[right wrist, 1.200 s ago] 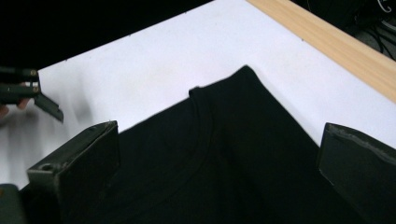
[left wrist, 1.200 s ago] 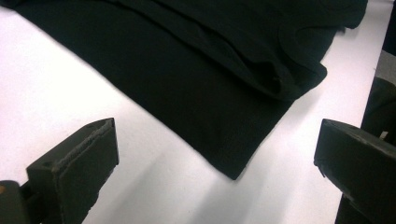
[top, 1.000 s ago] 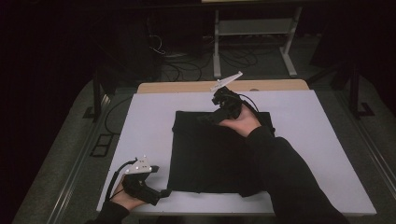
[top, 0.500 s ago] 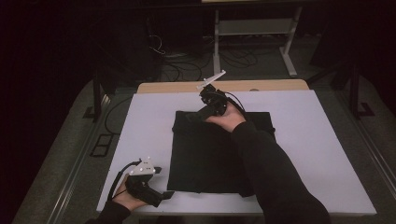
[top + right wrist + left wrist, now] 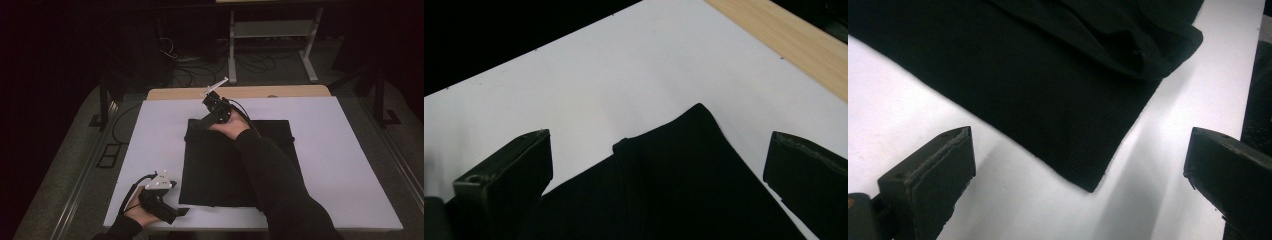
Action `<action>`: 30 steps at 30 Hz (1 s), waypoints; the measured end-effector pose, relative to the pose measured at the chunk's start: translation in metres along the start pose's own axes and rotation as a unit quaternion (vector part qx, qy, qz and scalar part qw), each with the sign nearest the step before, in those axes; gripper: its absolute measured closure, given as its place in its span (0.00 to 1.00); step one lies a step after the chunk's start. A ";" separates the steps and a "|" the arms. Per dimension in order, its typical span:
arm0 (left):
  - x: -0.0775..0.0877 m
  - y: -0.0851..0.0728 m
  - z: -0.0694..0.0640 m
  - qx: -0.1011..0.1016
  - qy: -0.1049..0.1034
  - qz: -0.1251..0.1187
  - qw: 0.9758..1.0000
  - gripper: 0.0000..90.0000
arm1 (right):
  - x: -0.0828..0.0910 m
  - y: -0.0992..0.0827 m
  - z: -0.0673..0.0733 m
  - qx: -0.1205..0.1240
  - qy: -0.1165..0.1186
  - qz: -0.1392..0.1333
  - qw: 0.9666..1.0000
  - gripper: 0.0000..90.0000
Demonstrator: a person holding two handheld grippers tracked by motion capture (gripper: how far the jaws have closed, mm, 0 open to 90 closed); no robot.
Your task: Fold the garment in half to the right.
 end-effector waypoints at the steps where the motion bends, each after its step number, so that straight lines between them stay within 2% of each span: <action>1: 0.000 0.000 0.000 -0.002 -0.001 0.002 1.000 0.00 | -0.003 -0.001 -0.001 -0.002 -0.001 0.000 1.000 0.00; 5: 0.000 0.001 0.000 -0.006 -0.002 -0.003 1.000 0.02 | -0.014 -0.005 -0.005 -0.010 0.005 -0.006 1.000 0.00; 11: 0.001 0.000 0.003 -0.011 0.004 -0.010 1.000 0.11 | -0.028 -0.012 -0.011 -0.009 -0.005 -0.003 1.000 0.00; 17: 0.000 -0.001 0.002 -0.031 0.015 -0.005 0.999 0.18 | -0.042 -0.019 -0.014 -0.009 -0.010 0.009 1.000 0.00; 19: -0.001 -0.001 0.001 -0.041 0.017 -0.005 0.999 0.21 | -0.045 -0.019 -0.015 -0.007 -0.011 0.012 1.000 0.00; 25: -0.001 0.000 0.001 -0.045 0.017 -0.009 0.999 0.32 | -0.058 -0.015 -0.017 -0.008 -0.014 0.011 1.000 0.00; 28: -0.001 0.001 0.002 -0.054 0.019 -0.005 0.998 0.36 | -0.064 -0.015 -0.019 -0.009 -0.018 0.013 1.000 0.00; 30: -0.003 0.002 0.000 -0.050 0.019 -0.008 0.999 0.40 | -0.069 -0.015 -0.020 -0.010 -0.022 0.014 1.000 0.00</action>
Point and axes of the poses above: each handheld gripper's, and its own axes: x roughly backward along the jaws, y roughly out of its top, z roughly to its left, the point moved 7 cm from there along -x, roughly forward along the jaws, and after that the axes turned 8 degrees about -z, right-handed, at the moved point
